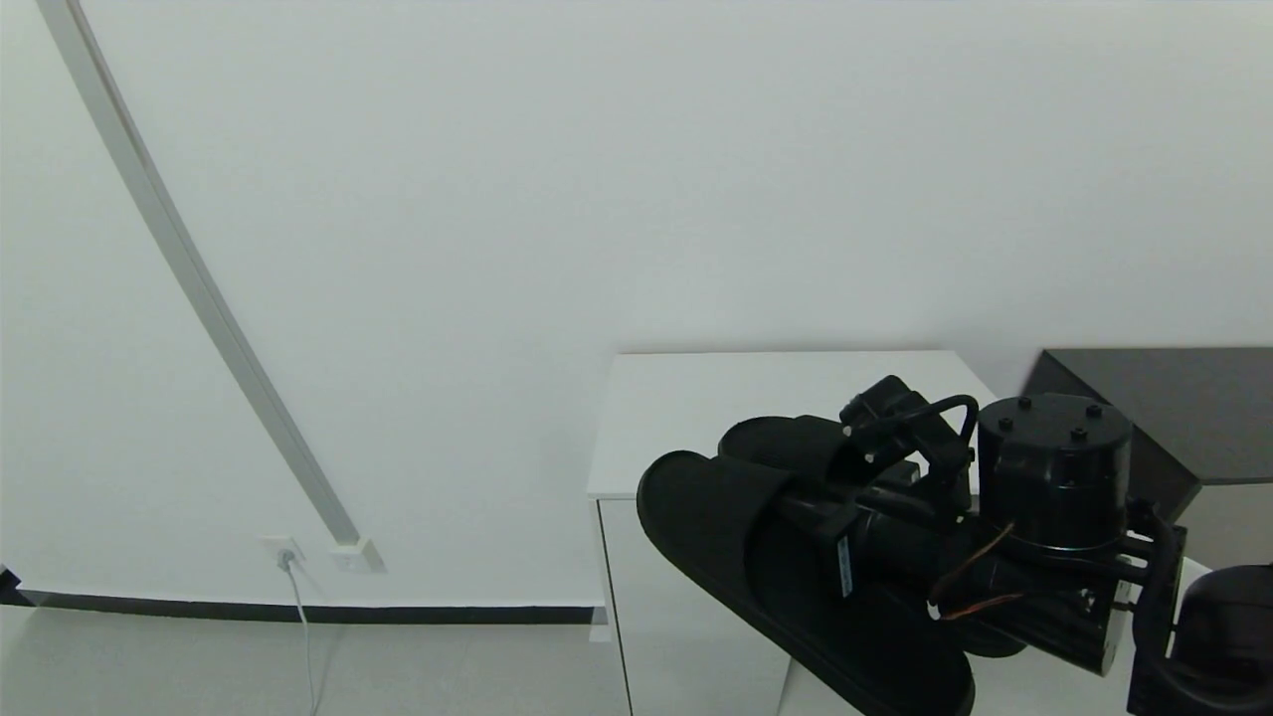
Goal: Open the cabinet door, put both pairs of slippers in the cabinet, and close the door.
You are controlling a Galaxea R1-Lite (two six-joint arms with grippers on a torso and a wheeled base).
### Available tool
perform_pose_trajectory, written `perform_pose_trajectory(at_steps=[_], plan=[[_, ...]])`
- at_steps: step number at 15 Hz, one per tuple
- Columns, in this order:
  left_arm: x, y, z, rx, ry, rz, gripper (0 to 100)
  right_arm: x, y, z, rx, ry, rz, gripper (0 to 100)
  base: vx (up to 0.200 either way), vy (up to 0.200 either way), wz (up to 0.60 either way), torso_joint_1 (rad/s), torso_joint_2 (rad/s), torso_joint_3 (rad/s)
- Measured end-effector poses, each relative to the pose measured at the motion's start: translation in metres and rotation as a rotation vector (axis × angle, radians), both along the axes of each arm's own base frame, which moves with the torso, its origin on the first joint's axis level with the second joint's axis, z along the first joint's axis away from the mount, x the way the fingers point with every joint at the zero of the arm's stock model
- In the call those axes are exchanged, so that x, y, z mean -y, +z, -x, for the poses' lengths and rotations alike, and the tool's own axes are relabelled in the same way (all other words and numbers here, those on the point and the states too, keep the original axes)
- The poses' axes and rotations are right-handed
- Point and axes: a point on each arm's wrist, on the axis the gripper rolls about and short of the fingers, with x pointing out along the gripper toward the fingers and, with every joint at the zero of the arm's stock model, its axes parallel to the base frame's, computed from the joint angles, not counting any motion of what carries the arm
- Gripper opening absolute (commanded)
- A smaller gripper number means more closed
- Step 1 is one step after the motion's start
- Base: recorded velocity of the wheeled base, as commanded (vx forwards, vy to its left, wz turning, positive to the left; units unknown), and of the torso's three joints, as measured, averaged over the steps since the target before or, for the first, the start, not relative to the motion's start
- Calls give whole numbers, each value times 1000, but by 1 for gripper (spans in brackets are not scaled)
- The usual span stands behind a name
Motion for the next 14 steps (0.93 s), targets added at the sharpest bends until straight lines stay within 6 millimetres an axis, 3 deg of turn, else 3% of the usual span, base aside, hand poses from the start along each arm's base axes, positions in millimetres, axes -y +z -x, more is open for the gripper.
perform_pose_trajectory(at_steps=[14], plan=[[0, 0, 0, -1, 0, -1, 0, -2, -6, 0, -12, 1, 14, 0, 0, -200, 0, 3, 2, 3]])
